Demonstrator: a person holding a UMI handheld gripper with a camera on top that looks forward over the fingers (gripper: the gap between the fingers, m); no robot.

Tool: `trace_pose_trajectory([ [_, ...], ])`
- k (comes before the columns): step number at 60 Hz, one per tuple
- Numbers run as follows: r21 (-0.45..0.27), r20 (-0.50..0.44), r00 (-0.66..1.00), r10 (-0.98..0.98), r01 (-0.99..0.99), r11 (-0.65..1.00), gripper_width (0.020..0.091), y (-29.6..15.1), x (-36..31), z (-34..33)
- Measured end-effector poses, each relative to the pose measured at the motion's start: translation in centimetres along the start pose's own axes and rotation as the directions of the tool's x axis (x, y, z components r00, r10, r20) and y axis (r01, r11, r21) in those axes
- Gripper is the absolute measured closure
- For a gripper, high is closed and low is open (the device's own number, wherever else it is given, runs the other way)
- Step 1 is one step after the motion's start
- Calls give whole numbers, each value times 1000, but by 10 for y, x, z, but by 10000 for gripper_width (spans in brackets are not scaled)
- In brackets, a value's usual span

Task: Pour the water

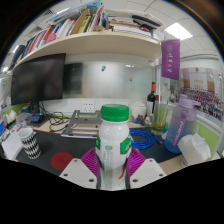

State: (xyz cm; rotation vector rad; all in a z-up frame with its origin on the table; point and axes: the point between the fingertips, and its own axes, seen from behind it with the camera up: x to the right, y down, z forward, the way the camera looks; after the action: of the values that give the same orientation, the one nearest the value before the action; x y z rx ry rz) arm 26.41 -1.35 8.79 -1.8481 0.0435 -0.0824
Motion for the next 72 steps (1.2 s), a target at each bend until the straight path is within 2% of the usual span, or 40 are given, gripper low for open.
trace_pose_trajectory([
  [13, -55, 25, 988, -154, 156, 986, 780, -12, -20, 6],
  [21, -83, 78, 916, -394, 399, 913, 781, -36, -57, 8],
  [30, -86, 119, 675, -728, 738, 670, 758, -61, -99, 14],
  [38, -54, 128, 383, -915, 924, 379, 748, -80, -135, 23],
  [49, -23, 122, 38, -992, 999, 35, 749, -78, -181, 26],
  [62, 27, 118, -317, -941, 948, -316, 750, -66, -211, 36],
  [72, 4, 122, -424, -898, 904, -427, 751, -63, -211, 41],
])
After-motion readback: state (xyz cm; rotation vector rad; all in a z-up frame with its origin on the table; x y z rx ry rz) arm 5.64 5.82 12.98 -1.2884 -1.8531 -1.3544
